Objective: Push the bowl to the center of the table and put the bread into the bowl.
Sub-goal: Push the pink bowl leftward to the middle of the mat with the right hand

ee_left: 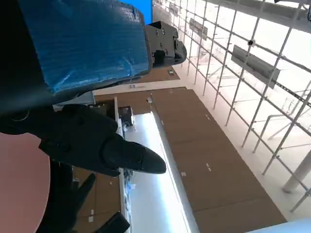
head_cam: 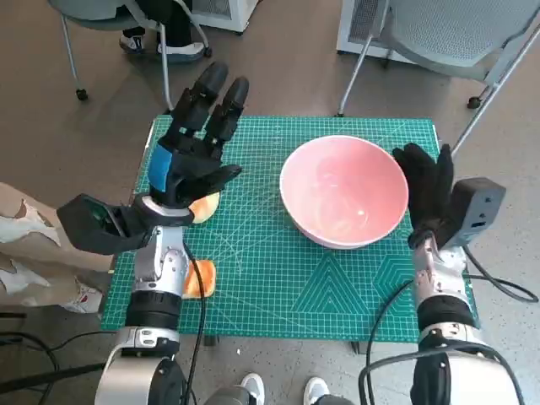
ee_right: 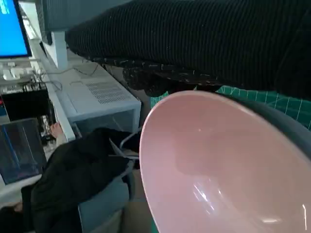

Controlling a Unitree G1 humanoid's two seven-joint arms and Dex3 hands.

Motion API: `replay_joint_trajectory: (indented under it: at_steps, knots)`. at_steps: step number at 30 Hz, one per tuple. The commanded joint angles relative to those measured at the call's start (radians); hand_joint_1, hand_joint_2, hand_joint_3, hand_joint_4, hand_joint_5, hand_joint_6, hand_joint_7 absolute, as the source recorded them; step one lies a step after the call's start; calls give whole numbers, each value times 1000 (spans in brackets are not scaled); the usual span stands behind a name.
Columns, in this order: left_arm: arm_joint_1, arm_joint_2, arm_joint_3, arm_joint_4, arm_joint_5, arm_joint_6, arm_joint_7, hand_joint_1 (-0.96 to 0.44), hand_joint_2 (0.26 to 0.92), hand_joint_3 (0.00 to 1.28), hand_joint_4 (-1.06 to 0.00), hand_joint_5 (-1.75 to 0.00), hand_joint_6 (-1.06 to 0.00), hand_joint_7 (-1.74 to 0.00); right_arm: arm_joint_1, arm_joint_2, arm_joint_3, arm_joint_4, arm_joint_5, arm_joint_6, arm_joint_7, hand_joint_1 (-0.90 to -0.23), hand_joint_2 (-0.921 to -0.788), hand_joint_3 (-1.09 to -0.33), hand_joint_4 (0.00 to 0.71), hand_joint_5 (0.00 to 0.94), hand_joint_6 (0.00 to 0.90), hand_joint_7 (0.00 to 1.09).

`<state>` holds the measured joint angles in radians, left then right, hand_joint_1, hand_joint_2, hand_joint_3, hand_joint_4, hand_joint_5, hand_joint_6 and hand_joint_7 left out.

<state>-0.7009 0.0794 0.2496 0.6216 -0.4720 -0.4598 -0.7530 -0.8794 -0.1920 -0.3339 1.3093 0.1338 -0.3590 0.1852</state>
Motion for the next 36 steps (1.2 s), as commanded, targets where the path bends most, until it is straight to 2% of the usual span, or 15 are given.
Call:
replay_joint_trajectory:
  at_steps: [1, 18, 25, 36]
  knots:
    - [13, 3, -6, -7, 10, -5, 4, -410, 921, 86, -66, -1, -67, -308, 5, 27, 10, 11, -12, 3, -6, -594, -921, -774, 246, 5, 294, 91]
    - [14, 6, -3, -9, 8, -4, 8, -410, 921, 85, -68, -2, -69, -309, -13, 67, 19, 12, -21, -2, 7, -568, -921, -779, 237, 0, 288, 85]
    - [18, 4, -2, -13, 6, -2, 14, -408, 921, 87, -69, -2, -68, -312, -11, 78, 25, 13, -27, -1, 4, -577, -921, -777, 240, 2, 290, 85]
    - [23, -3, -4, -15, 6, -3, 22, -411, 921, 87, -75, -4, -73, -317, -12, 71, 31, 14, -28, 8, 8, -586, -921, -766, 249, 5, 298, 88]
